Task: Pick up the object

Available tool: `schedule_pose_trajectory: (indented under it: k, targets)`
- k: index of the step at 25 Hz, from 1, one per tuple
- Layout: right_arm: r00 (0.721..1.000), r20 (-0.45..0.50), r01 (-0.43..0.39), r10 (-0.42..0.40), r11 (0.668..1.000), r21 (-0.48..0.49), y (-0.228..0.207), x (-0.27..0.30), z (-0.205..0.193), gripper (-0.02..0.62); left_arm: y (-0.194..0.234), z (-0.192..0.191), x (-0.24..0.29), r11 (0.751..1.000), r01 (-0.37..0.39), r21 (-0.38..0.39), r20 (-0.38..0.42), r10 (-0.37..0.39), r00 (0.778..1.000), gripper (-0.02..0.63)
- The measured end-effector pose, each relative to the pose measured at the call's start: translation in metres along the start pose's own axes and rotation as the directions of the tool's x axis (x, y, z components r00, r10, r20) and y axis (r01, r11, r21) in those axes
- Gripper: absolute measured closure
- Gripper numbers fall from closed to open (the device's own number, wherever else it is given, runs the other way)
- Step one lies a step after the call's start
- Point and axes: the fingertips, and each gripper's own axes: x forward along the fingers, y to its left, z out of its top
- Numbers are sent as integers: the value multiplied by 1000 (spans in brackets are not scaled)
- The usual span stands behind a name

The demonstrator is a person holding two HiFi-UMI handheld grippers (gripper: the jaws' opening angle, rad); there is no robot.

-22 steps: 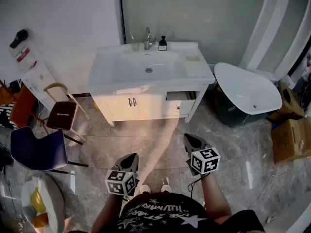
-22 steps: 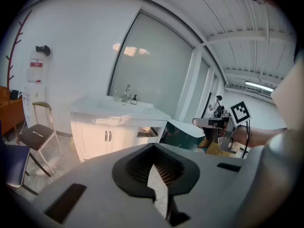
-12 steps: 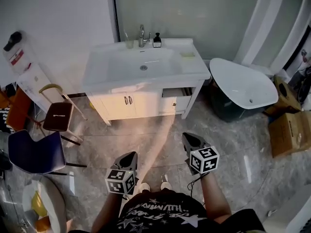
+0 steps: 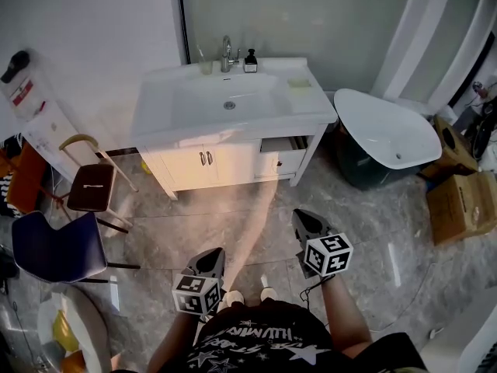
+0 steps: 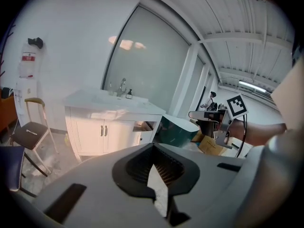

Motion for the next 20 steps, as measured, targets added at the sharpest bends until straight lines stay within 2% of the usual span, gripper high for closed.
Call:
schedule_pose_trajectory:
  k: [2, 3, 5, 11, 15, 20]
  targets:
    - [1000, 16, 18, -18, 1000, 9, 6, 2, 0, 578, 7, -1, -5, 1000, 9, -6, 3, -9, 1000, 591]
    - [999, 22, 25, -25, 1000, 9, 9, 4, 1, 549, 11, -2, -6, 1000, 13, -12, 3, -13, 1000, 591]
    - [999, 25, 33, -33, 999, 3, 13, 8, 0, 432, 19, -2, -3, 1000, 18, -21, 1, -18, 1000, 591]
    - [995, -8, 96, -96, 995, 13, 10, 13, -12, 320, 30, -1, 4, 999, 49, -7, 5, -49, 999, 591]
    - [992, -27, 126, -124, 991, 52, -6, 30, -20, 301, 46, -10, 13, 999, 32, -31, -43, -34, 999, 591]
    - [993, -62, 108, -104, 992, 68, -33, 75, -24, 301, 72, 2, 40, 998, -28, -50, -58, 25, 998, 591]
